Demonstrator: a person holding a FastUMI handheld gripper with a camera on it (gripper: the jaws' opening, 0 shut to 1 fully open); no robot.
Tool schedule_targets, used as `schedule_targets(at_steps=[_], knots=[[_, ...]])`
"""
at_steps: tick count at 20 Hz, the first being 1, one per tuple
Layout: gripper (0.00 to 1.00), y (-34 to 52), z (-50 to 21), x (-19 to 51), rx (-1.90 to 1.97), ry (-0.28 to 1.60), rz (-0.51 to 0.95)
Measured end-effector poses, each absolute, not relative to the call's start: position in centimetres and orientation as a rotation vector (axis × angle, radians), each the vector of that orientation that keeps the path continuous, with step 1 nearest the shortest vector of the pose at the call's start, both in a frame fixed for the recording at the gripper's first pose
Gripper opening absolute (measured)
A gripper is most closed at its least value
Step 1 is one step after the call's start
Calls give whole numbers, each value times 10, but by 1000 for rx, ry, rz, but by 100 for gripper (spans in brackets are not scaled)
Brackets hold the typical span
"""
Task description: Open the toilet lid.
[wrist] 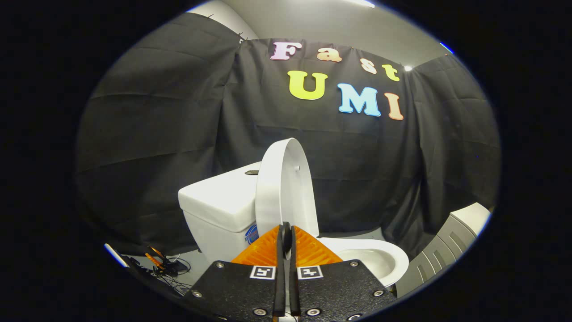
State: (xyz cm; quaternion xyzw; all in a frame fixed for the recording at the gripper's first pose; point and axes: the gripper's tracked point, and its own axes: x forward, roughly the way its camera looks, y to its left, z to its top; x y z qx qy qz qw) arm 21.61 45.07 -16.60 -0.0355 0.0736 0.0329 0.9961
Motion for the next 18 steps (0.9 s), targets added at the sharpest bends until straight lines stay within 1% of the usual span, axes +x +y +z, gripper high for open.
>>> schedule_targets(at_steps=[1, 2, 4, 6, 10, 14, 18], knots=[[9, 453, -164, 216, -90, 153, 79], [9, 456, -165, 217, -96, 159, 102], [18, 457, -169, 214, -50, 177, 133], [31, 457, -166, 208, 23, 177, 154], [95, 447, -145, 187, 118, 147, 180], [95, 419, -112, 169, 165, 92, 227], [95, 368, -89, 148, 137, 45, 255]])
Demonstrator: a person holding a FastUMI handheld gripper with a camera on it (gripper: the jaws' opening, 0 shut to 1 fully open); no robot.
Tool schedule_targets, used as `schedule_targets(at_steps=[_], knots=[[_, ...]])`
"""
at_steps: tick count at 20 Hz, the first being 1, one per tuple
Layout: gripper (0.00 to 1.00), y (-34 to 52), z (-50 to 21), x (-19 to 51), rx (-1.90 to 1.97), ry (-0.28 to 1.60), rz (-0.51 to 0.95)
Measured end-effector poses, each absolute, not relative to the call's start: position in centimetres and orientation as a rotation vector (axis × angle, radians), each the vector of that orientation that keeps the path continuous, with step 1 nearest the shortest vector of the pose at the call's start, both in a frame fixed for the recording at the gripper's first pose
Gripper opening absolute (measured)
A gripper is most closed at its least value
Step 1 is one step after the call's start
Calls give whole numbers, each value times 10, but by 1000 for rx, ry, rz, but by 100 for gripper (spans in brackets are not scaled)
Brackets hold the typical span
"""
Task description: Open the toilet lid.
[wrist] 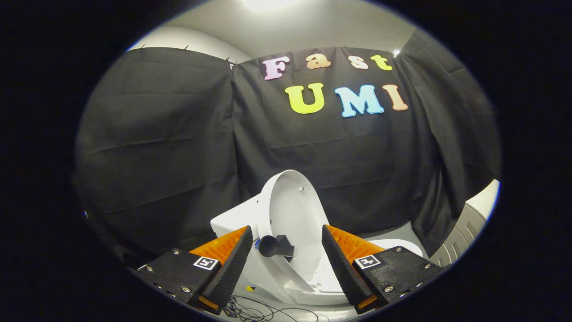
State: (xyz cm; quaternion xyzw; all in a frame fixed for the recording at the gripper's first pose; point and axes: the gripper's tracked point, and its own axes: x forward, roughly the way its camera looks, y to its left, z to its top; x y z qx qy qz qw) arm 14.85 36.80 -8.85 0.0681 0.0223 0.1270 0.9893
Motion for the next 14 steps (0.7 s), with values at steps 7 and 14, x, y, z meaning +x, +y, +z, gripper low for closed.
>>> schedule_targets(at_steps=[7, 14], knots=[[95, 247, -41, 123, 29, -98, 237], [94, 147, -19, 106, -113, -186, 293]])
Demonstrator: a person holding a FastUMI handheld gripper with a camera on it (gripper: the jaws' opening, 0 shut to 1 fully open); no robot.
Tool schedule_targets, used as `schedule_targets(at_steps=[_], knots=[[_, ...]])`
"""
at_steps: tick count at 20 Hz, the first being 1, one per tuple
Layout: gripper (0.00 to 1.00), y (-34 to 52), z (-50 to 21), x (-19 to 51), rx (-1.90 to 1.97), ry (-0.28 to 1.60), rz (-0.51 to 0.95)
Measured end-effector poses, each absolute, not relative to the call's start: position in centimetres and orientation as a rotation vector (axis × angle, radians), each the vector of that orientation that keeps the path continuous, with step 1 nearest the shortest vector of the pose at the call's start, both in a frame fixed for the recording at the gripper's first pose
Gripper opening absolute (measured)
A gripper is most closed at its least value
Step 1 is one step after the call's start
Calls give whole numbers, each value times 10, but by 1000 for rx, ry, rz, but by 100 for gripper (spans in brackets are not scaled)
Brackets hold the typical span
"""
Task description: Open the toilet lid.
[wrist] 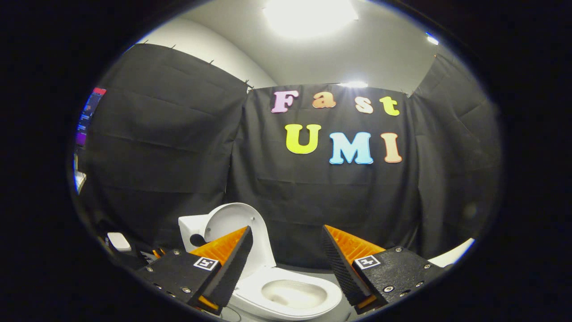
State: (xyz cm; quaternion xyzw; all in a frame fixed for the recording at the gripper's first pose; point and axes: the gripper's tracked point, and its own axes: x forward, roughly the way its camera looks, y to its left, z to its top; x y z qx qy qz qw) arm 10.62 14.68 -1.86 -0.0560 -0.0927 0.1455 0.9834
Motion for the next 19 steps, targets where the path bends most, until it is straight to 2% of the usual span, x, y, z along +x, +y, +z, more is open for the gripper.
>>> schedule_targets(at_steps=[7, 10, 19], knots=[[95, 60, -8, 93, -112, -136, 267], [95, 27, 0, 76, -101, -163, 209], [95, 21, -4, 65, -47, -138, 202]])
